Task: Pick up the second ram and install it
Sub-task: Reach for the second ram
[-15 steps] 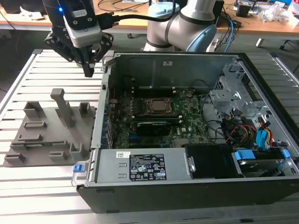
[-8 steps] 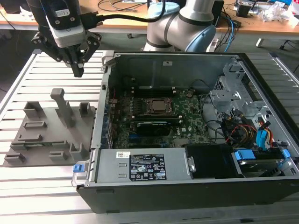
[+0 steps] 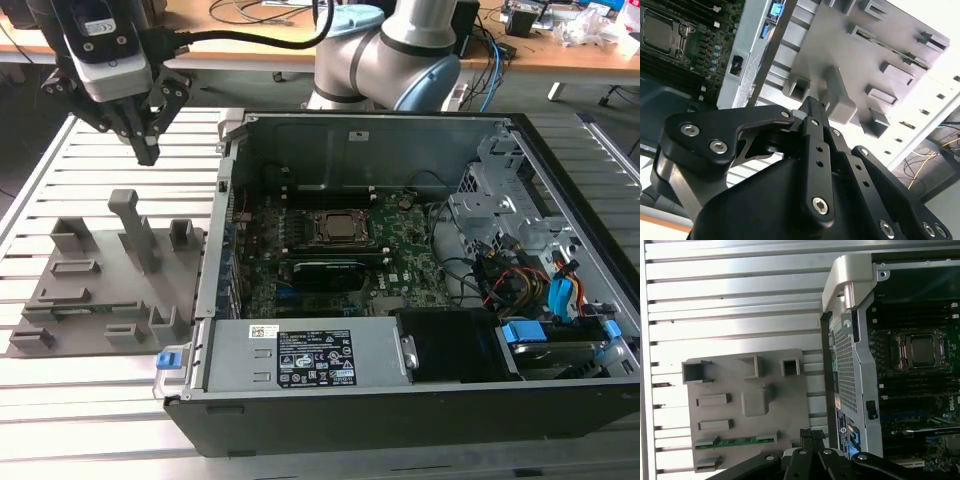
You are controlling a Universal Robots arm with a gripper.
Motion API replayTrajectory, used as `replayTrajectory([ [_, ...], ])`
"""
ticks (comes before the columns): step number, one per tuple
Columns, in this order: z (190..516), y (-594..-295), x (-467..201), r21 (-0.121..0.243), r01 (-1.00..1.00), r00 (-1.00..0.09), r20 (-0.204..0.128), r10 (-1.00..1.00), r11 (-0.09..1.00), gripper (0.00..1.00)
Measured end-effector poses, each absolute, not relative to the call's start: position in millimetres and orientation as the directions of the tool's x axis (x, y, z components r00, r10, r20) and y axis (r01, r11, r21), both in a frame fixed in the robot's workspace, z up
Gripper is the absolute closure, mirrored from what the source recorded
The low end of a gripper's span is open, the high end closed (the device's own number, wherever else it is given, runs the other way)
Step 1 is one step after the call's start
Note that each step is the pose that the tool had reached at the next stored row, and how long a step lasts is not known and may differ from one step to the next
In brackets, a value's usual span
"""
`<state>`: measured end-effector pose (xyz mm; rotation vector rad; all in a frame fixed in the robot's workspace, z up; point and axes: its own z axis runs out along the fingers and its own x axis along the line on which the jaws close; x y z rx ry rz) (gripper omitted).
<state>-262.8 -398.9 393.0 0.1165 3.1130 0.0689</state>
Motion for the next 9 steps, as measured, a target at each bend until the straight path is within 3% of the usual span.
replayTrajectory([
  [9,393,-399,-305,0.045,0.074,-0.997,-0.024,0.075,0.996,0.89],
])
